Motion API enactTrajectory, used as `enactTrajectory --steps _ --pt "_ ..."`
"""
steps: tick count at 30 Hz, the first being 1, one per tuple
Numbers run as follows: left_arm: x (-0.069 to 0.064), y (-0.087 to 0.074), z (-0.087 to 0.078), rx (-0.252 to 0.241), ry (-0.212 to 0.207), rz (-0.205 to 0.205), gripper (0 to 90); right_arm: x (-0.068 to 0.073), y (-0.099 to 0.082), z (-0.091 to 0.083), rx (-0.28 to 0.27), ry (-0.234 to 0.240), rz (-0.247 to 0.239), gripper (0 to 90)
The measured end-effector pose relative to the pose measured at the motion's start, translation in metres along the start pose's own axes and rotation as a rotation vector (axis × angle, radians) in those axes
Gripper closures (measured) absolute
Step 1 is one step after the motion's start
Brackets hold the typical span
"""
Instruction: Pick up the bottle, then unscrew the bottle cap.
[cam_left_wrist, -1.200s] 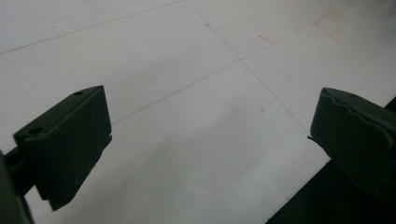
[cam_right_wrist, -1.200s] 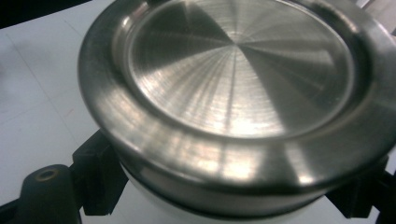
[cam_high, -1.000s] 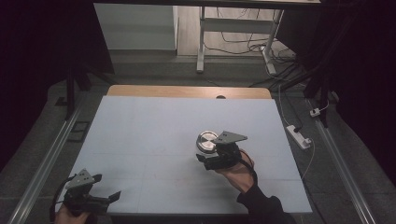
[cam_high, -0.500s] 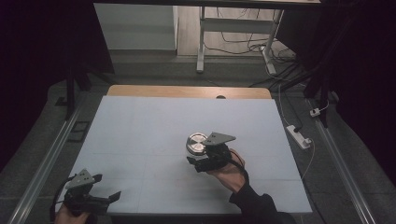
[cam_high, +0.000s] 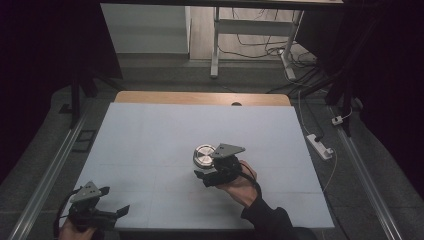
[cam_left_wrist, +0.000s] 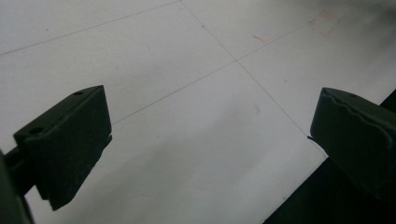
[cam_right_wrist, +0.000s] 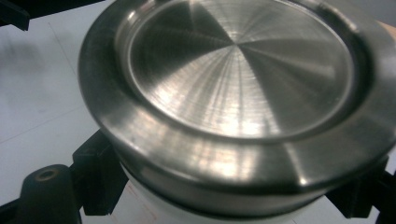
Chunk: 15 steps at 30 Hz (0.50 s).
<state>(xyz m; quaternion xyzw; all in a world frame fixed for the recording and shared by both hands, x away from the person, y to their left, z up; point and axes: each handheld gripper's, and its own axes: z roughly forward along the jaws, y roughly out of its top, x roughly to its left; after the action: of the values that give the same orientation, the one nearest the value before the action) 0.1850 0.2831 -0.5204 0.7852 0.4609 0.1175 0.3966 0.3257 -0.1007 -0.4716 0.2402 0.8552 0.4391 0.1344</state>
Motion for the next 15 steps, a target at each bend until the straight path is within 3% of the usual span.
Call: enactTrajectory --steps 11,15 --pt "0.0029 0.0031 -0.0022 -0.055 -0.057 -0.015 0.0 -0.0013 -0.0008 -0.0009 0.000 -0.002 -0.001 15.3" --pt "0.0003 0.0081 -0.0009 -0.064 -0.079 0.008 0.0 -0.0018 -0.0003 -0.0024 -0.005 -0.001 -0.001 15.2"
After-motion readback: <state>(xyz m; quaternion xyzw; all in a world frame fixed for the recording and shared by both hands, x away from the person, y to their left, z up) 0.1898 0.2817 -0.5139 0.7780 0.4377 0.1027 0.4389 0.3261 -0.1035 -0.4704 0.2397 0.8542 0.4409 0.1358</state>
